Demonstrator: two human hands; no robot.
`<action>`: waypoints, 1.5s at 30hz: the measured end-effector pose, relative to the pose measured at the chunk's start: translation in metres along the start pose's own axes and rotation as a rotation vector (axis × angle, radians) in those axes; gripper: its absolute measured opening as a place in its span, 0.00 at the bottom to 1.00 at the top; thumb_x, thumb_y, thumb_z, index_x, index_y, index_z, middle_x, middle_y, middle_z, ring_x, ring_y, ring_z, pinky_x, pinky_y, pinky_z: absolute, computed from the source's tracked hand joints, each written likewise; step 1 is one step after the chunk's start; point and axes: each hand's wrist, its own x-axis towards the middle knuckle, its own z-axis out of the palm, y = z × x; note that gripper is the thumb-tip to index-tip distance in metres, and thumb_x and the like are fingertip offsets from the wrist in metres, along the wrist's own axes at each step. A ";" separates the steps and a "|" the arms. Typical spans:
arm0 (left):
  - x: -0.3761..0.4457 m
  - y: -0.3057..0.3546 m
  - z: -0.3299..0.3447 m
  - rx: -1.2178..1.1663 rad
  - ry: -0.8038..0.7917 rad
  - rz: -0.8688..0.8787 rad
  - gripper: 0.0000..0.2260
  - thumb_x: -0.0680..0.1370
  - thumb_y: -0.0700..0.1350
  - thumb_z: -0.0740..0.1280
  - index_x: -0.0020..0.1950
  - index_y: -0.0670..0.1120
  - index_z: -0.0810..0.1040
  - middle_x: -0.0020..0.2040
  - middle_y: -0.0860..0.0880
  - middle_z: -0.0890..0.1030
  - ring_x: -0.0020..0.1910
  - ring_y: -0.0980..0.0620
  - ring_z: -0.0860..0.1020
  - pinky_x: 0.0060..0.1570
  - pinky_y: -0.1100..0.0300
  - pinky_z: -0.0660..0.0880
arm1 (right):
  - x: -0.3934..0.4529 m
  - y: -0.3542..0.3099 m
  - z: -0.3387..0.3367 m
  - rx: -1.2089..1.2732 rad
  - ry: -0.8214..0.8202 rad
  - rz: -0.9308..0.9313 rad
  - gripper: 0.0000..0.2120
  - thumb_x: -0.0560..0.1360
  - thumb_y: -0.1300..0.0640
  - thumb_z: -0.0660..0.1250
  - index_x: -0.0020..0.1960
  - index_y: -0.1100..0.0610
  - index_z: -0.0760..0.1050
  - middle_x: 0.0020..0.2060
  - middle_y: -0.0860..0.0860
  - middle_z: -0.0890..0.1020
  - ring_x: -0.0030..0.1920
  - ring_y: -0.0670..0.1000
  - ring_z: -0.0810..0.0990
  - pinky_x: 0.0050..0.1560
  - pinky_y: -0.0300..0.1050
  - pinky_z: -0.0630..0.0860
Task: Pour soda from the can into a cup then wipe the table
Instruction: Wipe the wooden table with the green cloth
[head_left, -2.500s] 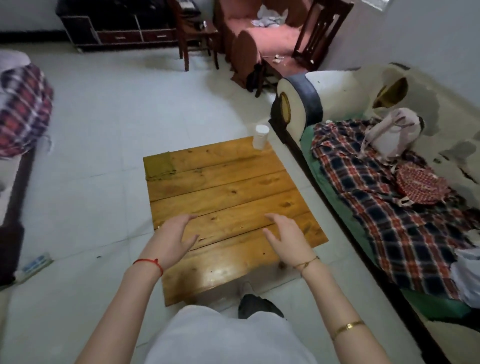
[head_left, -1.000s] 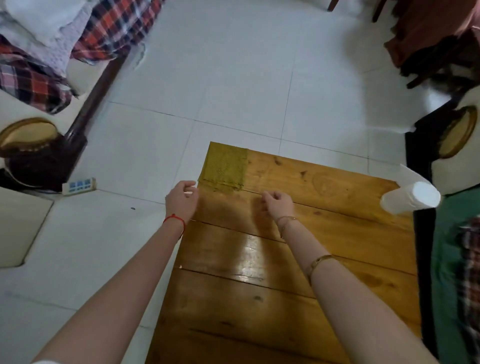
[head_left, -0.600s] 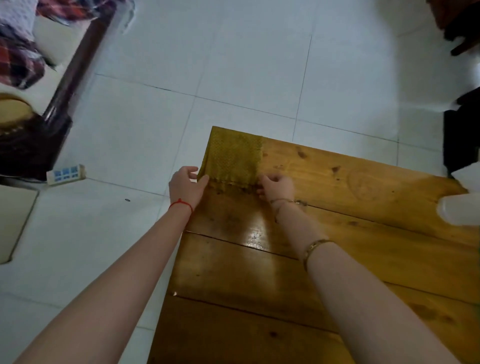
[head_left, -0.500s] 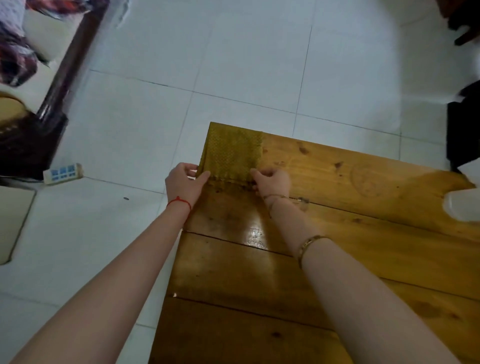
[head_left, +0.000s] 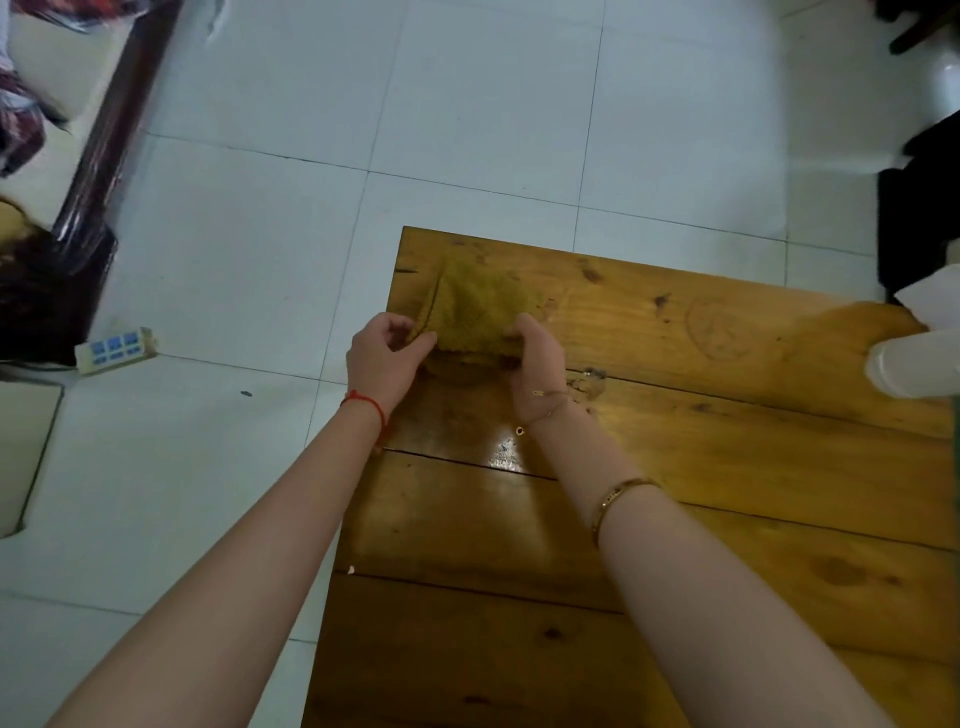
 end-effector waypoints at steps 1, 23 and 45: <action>-0.008 -0.001 0.003 -0.068 -0.049 -0.020 0.11 0.75 0.47 0.72 0.55 0.45 0.77 0.52 0.49 0.79 0.53 0.51 0.78 0.55 0.57 0.76 | -0.007 0.002 -0.005 0.158 -0.010 0.060 0.03 0.66 0.60 0.63 0.40 0.56 0.71 0.41 0.52 0.73 0.44 0.53 0.71 0.41 0.47 0.67; -0.241 -0.063 0.081 0.324 -0.164 0.428 0.16 0.79 0.43 0.65 0.68 0.48 0.73 0.65 0.50 0.75 0.66 0.53 0.71 0.67 0.61 0.66 | -0.139 0.070 -0.247 0.633 0.053 0.207 0.13 0.81 0.60 0.57 0.64 0.59 0.74 0.40 0.54 0.86 0.35 0.52 0.86 0.26 0.39 0.78; -0.386 -0.149 0.135 0.755 -0.121 0.412 0.27 0.82 0.45 0.56 0.80 0.48 0.52 0.81 0.48 0.53 0.80 0.48 0.50 0.77 0.41 0.48 | -0.189 0.161 -0.400 -0.658 0.422 -0.236 0.13 0.80 0.62 0.56 0.61 0.58 0.74 0.52 0.56 0.80 0.54 0.57 0.76 0.50 0.41 0.66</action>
